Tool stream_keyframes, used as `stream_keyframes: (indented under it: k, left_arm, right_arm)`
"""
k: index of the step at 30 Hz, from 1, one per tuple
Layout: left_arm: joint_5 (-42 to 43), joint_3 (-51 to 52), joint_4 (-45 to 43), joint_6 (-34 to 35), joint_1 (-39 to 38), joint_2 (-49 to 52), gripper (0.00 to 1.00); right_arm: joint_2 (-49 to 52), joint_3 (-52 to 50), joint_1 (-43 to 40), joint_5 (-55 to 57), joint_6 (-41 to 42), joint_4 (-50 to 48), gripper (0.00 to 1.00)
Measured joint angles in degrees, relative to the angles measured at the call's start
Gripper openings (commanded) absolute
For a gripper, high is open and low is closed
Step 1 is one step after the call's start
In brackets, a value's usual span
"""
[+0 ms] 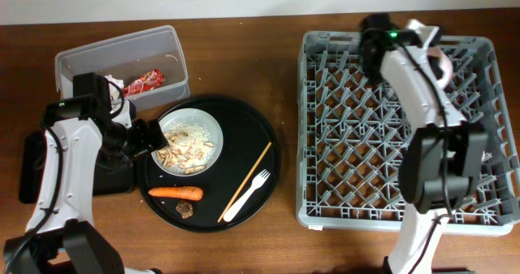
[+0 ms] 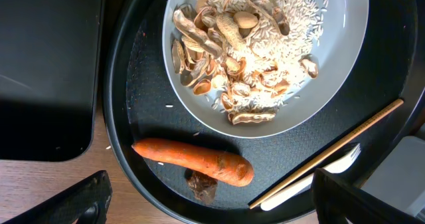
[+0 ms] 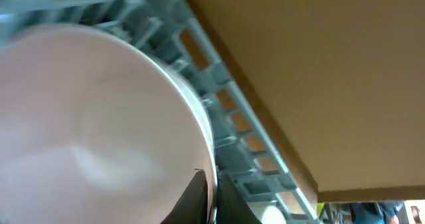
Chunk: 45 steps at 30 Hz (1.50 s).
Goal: Sort waste into correct bins and load items into the dishwasher rack
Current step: 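Carry the pink bowl with the right gripper and set it in the rack, then grasp the wooden chopstick on the tray with the left gripper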
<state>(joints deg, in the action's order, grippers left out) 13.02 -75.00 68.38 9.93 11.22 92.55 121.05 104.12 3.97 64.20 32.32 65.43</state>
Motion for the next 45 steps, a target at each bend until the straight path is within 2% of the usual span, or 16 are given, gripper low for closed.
stream_keyframes:
  k: [2, 10, 15, 18, 20, 21, 23, 24, 27, 30, 32, 36, 38, 40, 43, 45]
  left_arm:
    - [0.0, 0.0, 0.0, 0.0, 0.0, 0.0, 0.95]
    - [0.0, 0.0, 0.2, 0.0, 0.0, 0.0, 0.95]
    - [0.0, 0.0, 0.2, 0.0, 0.0, 0.0, 0.95]
    - [0.0, 0.0, 0.2, 0.0, 0.0, 0.0, 0.96]
    - [0.0, 0.0, 0.2, 0.0, 0.0, 0.0, 0.96]
    - [0.0, 0.0, 0.2, 0.0, 0.0, 0.0, 0.96]
    - [0.0, 0.0, 0.2, 0.0, 0.0, 0.0, 0.96]
    - [0.0, 0.0, 0.1, 0.0, 0.0, 0.0, 0.96]
    - [0.0, 0.0, -0.1, 0.0, 0.0, 0.0, 0.96]
    - [0.0, 0.0, -0.2, -0.2, -0.1, 0.0, 0.96]
    - [-0.5, 0.0, -0.2, -1.6, -2.7, 0.0, 0.96]
    - [-0.8, 0.0, -3.1, -3.2, -18.4, 0.0, 0.96]
    - [-1.3, 0.0, -4.5, -3.3, -23.3, 0.0, 0.95]
    - [-4.6, 0.0, -7.2, -3.5, -33.0, 0.0, 0.95]
    - [-9.5, 0.0, -7.2, -3.5, -39.2, 0.8, 0.94]
    - [-12.1, 0.0, -7.2, -3.5, -40.9, 3.7, 0.84]
  right_arm:
    - [0.3, -0.3, 2.8, -1.4, 0.2, 0.2, 0.23]
    - [1.7, -2.1, 6.9, -16.7, 0.2, 2.3, 0.24]
    - [1.7, -2.1, 7.5, -19.6, 0.7, 6.3, 0.25]
    - [-0.7, -2.3, 7.5, -21.0, 2.4, 8.1, 0.37]
    - [-7.8, -2.3, 7.1, -24.7, 3.1, 8.5, 0.45]
    - [-11.1, -2.3, 6.6, -27.2, 2.8, 8.5, 0.53]
    - [-19.6, -2.3, 3.2, -35.9, -0.2, 8.5, 0.64]
    - [-23.1, -2.3, 0.3, -45.7, -5.9, 9.2, 0.68]
    - [-25.1, -2.2, -2.7, -64.7, -17.4, 14.6, 0.72]
    - [-25.0, -2.3, -2.0, -73.7, -23.5, 19.0, 0.73]
    - [-25.0, -2.3, -2.3, -74.2, -24.7, 20.2, 0.73]
    - [-25.0, -2.3, -11.1, -74.2, -25.3, 23.3, 0.74]
    - [-25.0, -2.3, -14.6, -74.4, -25.3, 23.6, 0.74]
    - [-25.0, -2.3, -16.4, -74.5, -25.3, 23.5, 0.74]
    - [-25.0, -2.3, -16.3, -74.5, -25.3, 23.3, 0.74]
    - [-25.0, -2.3, -16.3, -74.5, -25.3, 23.3, 0.74]
